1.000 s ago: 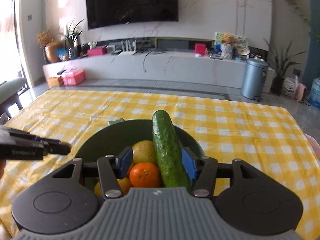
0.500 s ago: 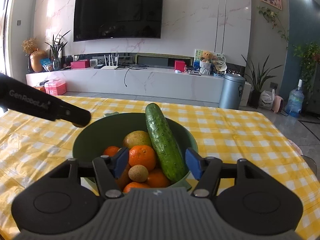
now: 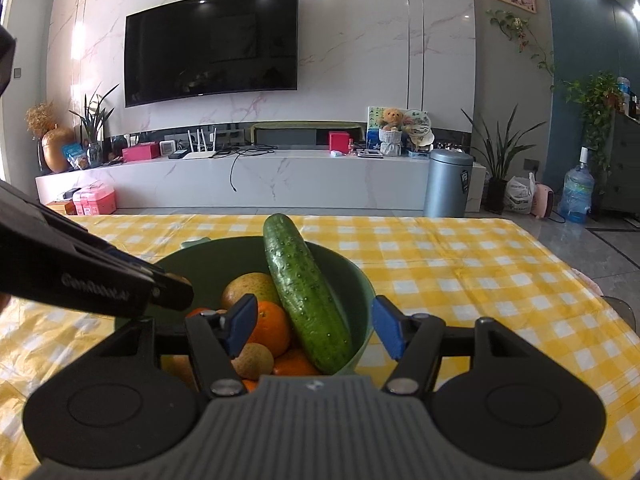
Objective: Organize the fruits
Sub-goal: 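Carry the brown fruit over the colander and open the left tool while the right tool releases the cucumber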
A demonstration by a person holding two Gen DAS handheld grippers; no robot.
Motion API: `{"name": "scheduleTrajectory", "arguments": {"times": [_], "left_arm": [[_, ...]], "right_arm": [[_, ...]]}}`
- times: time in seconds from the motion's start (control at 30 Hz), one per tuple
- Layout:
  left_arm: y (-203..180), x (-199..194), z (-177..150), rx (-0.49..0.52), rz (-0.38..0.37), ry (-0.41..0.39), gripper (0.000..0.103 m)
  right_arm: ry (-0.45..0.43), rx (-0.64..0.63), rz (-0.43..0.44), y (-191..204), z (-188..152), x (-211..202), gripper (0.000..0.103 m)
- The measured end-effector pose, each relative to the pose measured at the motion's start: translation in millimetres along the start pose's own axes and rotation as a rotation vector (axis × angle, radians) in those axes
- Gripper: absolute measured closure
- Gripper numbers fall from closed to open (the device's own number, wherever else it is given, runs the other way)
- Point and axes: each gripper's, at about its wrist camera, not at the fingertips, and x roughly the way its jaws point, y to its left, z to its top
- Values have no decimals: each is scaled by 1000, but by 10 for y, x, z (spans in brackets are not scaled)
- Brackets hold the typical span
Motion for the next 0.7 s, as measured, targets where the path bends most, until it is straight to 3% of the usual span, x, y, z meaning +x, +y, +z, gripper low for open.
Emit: {"name": "scheduleTrajectory", "arguments": {"times": [0.53,0.7], "left_arm": [[59,161,-79,-22,-2,64,75],[116,63,-91,-57,-16,50,60]], "right_arm": [[28,0,1,10,-24,95,40],[35,-1,8,21,-20,98,38]]}}
